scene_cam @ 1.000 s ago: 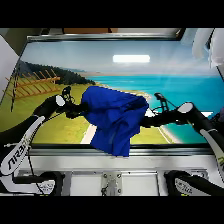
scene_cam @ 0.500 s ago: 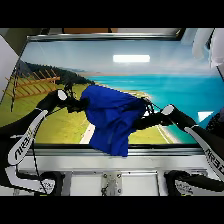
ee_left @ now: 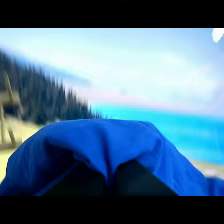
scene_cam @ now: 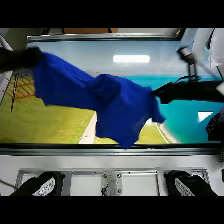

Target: Fold the clothes and pants, and hang the long-sleeved shirts on hangers.

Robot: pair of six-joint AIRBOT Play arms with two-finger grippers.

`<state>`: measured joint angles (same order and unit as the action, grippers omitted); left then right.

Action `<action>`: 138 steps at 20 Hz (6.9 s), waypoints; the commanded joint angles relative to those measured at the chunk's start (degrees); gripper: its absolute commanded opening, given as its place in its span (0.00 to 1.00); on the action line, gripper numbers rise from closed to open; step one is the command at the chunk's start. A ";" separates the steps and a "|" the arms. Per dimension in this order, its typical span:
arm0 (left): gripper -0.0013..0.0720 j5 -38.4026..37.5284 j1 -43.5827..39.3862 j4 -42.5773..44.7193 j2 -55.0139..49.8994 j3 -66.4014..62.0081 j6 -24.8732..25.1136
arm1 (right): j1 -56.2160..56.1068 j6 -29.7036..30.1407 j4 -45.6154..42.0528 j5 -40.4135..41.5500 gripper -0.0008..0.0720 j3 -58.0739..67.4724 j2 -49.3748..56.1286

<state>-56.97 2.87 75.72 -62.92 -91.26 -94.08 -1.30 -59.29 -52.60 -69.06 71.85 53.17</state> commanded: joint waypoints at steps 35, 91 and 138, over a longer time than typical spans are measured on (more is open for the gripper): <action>0.96 -5.05 -13.79 -8.59 -23.69 20.57 -2.95 | 17.27 -20.04 -19.12 -0.20 0.85 -12.87 7.89; 0.84 5.77 -12.55 0.76 8.74 42.36 -3.48 | -60.89 -78.73 -45.07 2.21 0.81 -17.57 28.33; 0.84 5.49 -12.55 0.83 8.72 42.36 -3.43 | -60.04 -73.94 -55.15 -8.35 0.02 -17.20 31.89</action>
<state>-51.00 -9.72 76.53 -54.22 -48.93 -97.51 -61.87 -133.86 -107.42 -77.45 54.02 86.65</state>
